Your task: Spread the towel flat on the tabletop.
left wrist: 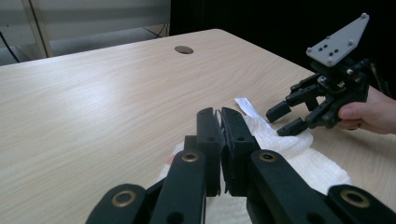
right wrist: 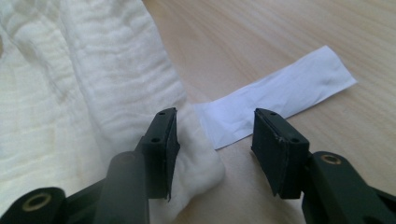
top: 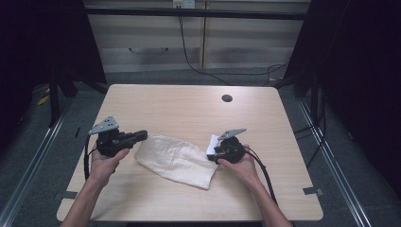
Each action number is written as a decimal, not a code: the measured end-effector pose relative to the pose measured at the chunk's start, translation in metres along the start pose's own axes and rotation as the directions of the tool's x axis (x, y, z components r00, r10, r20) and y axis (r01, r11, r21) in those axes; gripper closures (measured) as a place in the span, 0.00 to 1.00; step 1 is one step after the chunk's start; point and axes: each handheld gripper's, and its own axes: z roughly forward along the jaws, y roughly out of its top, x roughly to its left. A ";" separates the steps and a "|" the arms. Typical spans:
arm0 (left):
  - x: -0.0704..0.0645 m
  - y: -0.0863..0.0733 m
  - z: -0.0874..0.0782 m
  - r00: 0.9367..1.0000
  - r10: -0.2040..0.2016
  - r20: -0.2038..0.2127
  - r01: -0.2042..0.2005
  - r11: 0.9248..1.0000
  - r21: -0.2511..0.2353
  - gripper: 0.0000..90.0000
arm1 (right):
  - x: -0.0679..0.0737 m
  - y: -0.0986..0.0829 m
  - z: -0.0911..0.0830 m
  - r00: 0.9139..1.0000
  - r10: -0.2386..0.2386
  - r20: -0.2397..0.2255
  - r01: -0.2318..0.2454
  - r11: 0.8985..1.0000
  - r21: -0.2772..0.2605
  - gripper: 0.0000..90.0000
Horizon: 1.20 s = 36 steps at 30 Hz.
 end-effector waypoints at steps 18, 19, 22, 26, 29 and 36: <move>0.005 -0.006 0.003 1.000 -0.015 -0.022 0.015 1.000 0.023 0.97 | 0.008 0.003 0.006 0.998 -0.045 -0.046 0.043 0.998 -0.053 0.63; 0.005 -0.006 0.003 1.000 -0.013 -0.021 0.014 1.000 0.023 0.97 | 0.008 0.003 0.007 0.998 -0.042 -0.043 0.040 0.998 -0.051 0.63; 0.005 -0.006 0.004 1.000 -0.015 -0.021 0.015 1.000 0.025 0.97 | 0.005 0.005 0.004 0.999 -0.022 -0.028 0.020 0.997 -0.079 0.61; 0.006 -0.006 0.005 1.000 -0.019 -0.021 0.020 0.999 0.026 0.97 | -0.008 0.013 -0.002 0.999 0.018 -0.039 -0.022 0.995 -0.099 0.67; 0.007 -0.007 0.004 1.000 -0.019 -0.024 0.020 0.999 0.029 0.97 | -0.012 0.013 0.000 1.000 0.002 -0.028 -0.004 0.998 -0.069 0.66; 0.009 -0.008 0.004 0.999 -0.026 -0.028 0.027 0.999 0.033 0.97 | -0.009 0.007 0.009 1.000 -0.006 -0.013 0.005 0.999 -0.032 0.65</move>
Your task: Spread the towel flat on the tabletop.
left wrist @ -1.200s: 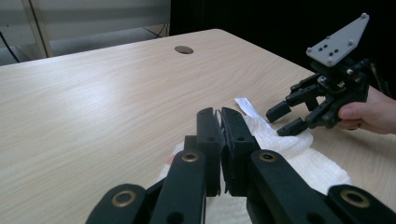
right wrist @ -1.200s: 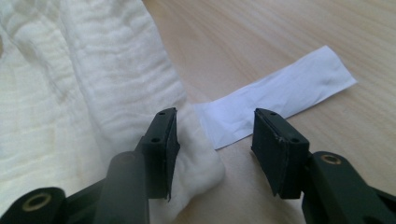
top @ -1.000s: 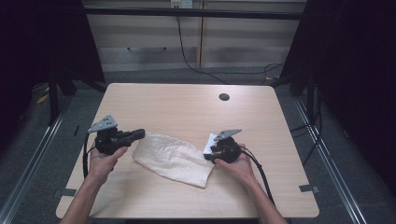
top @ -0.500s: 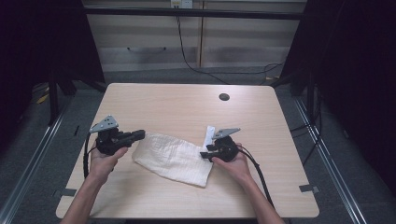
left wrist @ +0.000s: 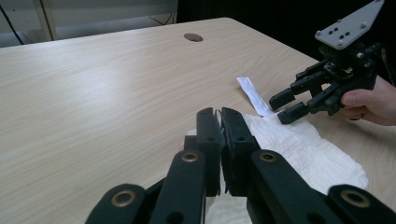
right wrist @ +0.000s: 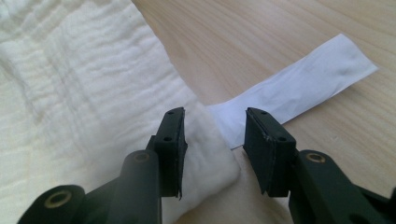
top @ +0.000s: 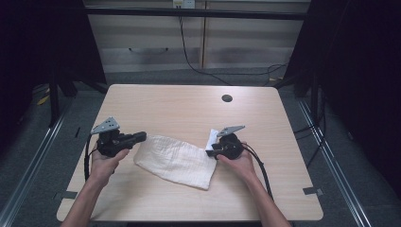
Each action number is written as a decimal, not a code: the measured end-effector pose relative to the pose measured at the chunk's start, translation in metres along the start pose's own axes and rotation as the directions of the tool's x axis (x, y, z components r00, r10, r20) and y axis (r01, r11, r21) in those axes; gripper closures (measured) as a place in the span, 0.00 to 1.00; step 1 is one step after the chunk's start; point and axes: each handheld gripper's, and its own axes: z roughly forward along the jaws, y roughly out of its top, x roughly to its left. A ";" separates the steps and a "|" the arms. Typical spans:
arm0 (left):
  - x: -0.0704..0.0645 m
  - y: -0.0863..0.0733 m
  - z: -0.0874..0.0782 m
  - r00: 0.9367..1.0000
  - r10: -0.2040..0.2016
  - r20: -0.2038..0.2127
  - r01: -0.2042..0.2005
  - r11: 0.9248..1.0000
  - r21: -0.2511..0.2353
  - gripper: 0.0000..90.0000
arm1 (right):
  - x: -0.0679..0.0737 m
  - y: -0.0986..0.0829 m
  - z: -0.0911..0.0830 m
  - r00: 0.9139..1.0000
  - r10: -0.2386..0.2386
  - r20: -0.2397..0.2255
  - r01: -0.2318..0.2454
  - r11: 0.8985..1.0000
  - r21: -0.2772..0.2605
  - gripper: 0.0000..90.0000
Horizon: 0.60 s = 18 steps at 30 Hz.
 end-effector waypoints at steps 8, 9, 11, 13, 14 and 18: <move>0.003 -0.002 0.001 1.000 -0.007 -0.011 0.007 1.000 0.005 0.97 | 0.001 -0.005 -0.003 0.999 -0.026 0.020 0.026 1.000 0.007 0.72; 0.003 -0.002 0.001 1.000 -0.009 -0.009 0.009 1.000 0.006 0.97 | 0.003 -0.006 -0.003 0.999 -0.041 0.025 0.041 0.999 0.006 0.77; 0.004 -0.003 0.001 1.000 -0.008 -0.009 0.008 1.000 0.007 0.97 | 0.005 -0.007 -0.003 0.998 -0.048 0.031 0.048 0.999 0.005 0.86; 0.004 -0.003 0.000 1.000 -0.009 -0.010 0.009 1.000 0.008 0.97 | 0.006 -0.007 -0.003 0.998 -0.053 0.028 0.053 0.999 0.006 0.93; 0.005 -0.003 0.000 1.000 -0.008 -0.013 0.008 1.000 0.009 0.97 | 0.006 -0.007 -0.003 0.998 -0.054 0.028 0.054 0.999 0.008 0.95; 0.006 -0.003 -0.001 1.000 -0.015 -0.015 0.015 1.000 0.008 0.97 | 0.004 -0.006 -0.006 1.000 -0.013 -0.010 0.013 1.000 -0.016 0.97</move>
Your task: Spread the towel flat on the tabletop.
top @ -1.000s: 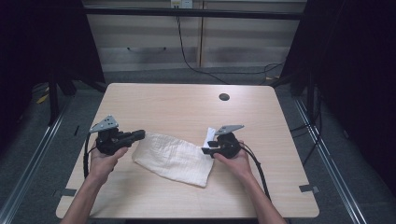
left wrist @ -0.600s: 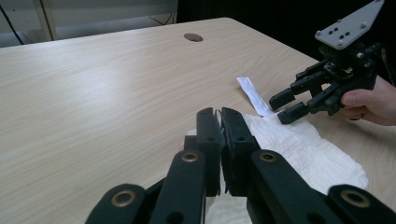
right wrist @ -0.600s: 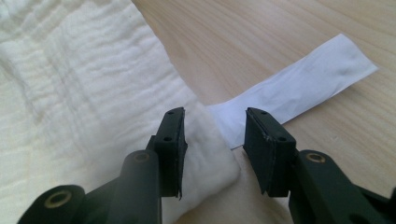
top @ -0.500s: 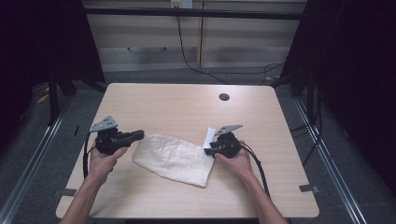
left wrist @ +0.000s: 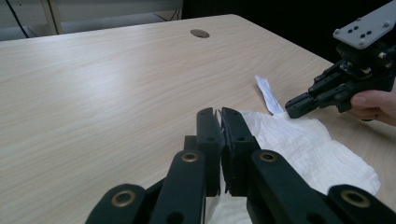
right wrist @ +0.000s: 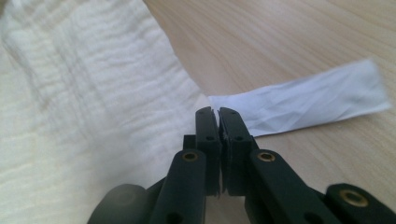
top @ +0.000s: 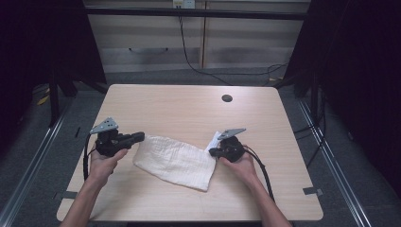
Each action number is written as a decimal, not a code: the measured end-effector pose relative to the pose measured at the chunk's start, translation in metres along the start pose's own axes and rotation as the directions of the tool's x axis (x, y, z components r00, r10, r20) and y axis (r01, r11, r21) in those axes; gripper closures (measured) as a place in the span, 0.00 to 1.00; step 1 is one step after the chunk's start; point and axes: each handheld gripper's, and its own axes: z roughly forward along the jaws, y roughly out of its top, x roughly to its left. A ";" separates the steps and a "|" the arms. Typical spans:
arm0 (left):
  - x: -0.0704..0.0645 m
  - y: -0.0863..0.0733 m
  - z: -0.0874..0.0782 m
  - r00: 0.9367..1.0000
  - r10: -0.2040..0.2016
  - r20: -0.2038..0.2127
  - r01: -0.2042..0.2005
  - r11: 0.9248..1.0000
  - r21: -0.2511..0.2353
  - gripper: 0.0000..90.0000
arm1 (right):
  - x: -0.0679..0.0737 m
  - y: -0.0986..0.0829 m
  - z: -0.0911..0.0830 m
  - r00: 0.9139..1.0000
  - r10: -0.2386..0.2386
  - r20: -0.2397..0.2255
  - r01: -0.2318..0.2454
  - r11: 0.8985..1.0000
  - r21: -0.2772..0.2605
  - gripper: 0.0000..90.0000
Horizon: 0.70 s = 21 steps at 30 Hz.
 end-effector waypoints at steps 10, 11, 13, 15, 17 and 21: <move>0.001 0.003 -0.003 1.000 0.006 0.002 -0.006 1.000 -0.007 0.97 | -0.012 0.016 -0.034 0.999 0.047 -0.023 -0.049 0.995 -0.091 0.98; 0.000 0.005 -0.003 1.000 0.010 0.000 -0.010 1.000 -0.010 0.97 | -0.013 0.019 -0.038 0.998 0.049 -0.026 -0.051 0.993 -0.103 0.98; -0.001 0.007 -0.004 1.000 0.012 0.009 -0.012 1.000 -0.015 0.97 | -0.015 0.025 -0.045 0.999 0.045 -0.019 -0.047 0.992 -0.114 0.98; -0.003 0.011 -0.004 1.000 0.015 0.010 -0.015 1.000 -0.022 0.97 | -0.017 0.030 -0.052 0.999 0.041 -0.015 -0.043 0.991 -0.129 0.98; -0.003 0.015 -0.005 1.000 0.012 0.015 -0.012 0.999 -0.038 0.97 | -0.019 0.036 -0.059 0.999 0.041 -0.018 -0.044 0.988 -0.149 0.98; -0.004 0.026 -0.006 0.999 0.033 0.011 -0.032 0.999 -0.042 0.97 | -0.021 0.048 -0.073 0.999 0.037 -0.008 -0.038 0.983 -0.180 0.98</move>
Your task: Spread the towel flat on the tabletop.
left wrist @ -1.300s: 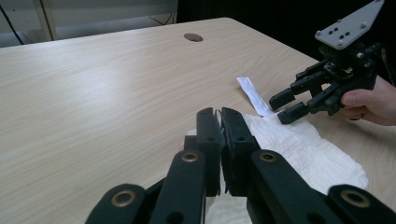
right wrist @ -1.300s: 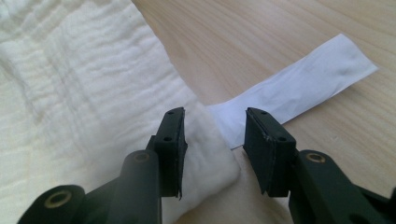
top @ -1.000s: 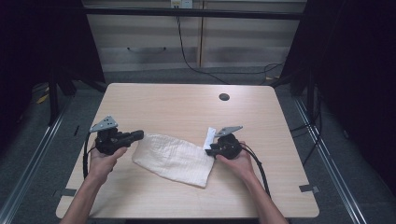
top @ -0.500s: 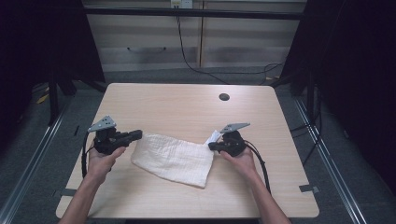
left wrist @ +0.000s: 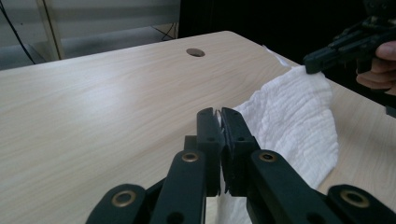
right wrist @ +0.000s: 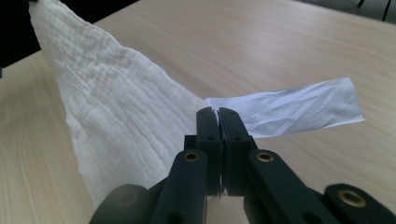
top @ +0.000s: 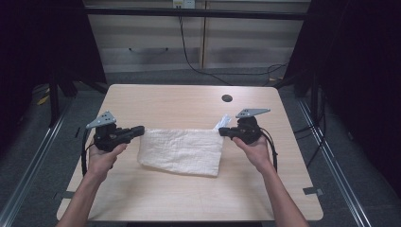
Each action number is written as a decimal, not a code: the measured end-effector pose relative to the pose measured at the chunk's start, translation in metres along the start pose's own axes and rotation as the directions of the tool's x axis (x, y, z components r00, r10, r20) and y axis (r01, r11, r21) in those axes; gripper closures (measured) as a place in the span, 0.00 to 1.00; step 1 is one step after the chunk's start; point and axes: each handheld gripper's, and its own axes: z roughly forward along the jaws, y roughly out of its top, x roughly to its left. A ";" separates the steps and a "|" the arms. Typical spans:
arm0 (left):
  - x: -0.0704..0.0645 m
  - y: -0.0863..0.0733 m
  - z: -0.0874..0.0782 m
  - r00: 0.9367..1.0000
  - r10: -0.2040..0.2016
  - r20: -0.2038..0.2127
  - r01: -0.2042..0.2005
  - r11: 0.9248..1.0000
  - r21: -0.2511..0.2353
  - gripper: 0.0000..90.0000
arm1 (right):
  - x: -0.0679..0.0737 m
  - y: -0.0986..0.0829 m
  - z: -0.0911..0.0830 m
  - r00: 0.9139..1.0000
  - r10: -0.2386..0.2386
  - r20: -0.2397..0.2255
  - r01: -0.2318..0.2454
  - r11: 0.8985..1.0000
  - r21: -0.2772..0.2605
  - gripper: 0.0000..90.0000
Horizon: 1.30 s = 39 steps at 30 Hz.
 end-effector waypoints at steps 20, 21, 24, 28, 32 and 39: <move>0.029 0.075 0.020 0.998 -0.037 -0.058 0.036 0.999 -0.011 0.97 | -0.025 0.092 -0.039 0.998 -0.002 0.055 0.009 0.991 -0.133 0.98; 0.029 0.075 0.020 0.998 -0.037 -0.058 0.036 0.999 -0.011 0.97 | -0.027 0.097 -0.041 0.998 -0.001 0.062 0.010 0.991 -0.135 0.98; 0.035 0.093 0.024 0.996 -0.045 -0.072 0.044 0.999 -0.017 0.97 | -0.032 0.114 -0.045 0.997 -0.004 0.076 0.015 0.989 -0.148 0.98; 0.038 0.119 0.028 0.996 -0.033 -0.087 0.031 0.999 -0.030 0.97 | -0.040 0.135 -0.050 0.995 0.003 0.099 0.013 0.986 -0.168 0.98; 0.040 0.141 0.032 0.995 -0.013 -0.098 0.010 0.999 -0.033 0.97 | -0.046 0.151 -0.055 0.992 0.005 0.128 0.019 0.984 -0.179 0.99; 0.026 0.140 0.033 0.995 0.059 -0.078 -0.060 0.998 -0.020 0.97 | -0.045 0.149 -0.066 0.991 0.000 0.137 0.027 0.980 -0.197 0.98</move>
